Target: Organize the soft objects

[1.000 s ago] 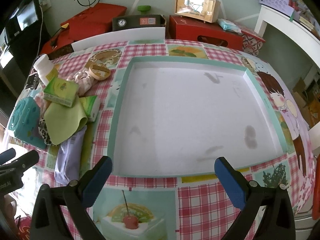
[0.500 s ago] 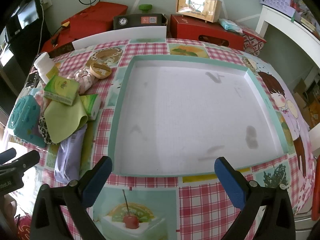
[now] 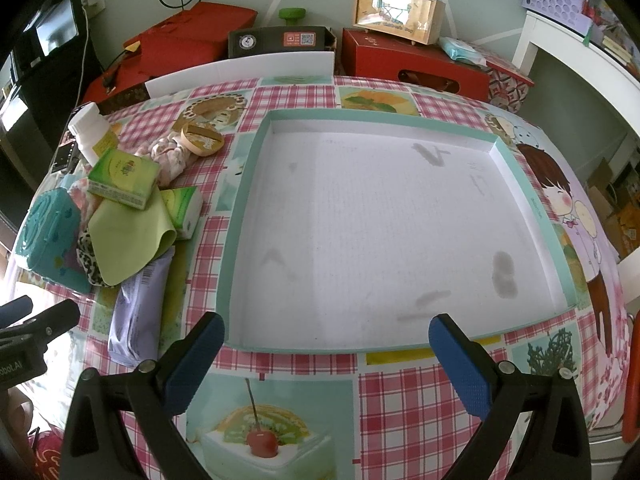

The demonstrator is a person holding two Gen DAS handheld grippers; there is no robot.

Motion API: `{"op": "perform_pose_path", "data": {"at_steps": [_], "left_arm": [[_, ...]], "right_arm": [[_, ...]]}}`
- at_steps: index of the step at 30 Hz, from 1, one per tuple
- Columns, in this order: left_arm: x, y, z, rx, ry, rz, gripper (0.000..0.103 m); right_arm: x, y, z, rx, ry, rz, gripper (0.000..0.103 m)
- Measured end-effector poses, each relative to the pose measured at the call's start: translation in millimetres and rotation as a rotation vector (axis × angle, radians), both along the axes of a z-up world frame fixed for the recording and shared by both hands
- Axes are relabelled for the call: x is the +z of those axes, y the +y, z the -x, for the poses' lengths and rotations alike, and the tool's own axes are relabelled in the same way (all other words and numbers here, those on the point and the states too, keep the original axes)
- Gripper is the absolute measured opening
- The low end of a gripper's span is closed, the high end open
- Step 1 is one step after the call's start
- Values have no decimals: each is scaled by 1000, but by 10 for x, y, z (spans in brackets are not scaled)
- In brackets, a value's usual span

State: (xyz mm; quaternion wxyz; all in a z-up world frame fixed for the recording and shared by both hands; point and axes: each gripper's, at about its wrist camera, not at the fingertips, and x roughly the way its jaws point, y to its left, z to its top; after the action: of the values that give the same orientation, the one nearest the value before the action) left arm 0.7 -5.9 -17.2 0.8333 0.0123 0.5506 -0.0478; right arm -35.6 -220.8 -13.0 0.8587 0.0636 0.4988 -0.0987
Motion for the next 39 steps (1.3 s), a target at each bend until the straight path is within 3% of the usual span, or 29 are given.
{"op": "perform_pose_path", "data": {"at_steps": [12, 21, 30, 39], "left_arm": [[57, 22, 31, 0, -26, 21, 103], [347, 32, 0, -36, -65, 97, 103], [774, 314, -433, 36, -129, 185, 103], [634, 401, -1084, 80, -24, 229, 103]], "right_arm": [[11, 15, -1, 5, -5, 0, 103], [127, 139, -48, 63, -43, -4, 103], [535, 201, -344, 97, -117, -95, 103], [714, 377, -918, 154, -127, -205, 103]]}}
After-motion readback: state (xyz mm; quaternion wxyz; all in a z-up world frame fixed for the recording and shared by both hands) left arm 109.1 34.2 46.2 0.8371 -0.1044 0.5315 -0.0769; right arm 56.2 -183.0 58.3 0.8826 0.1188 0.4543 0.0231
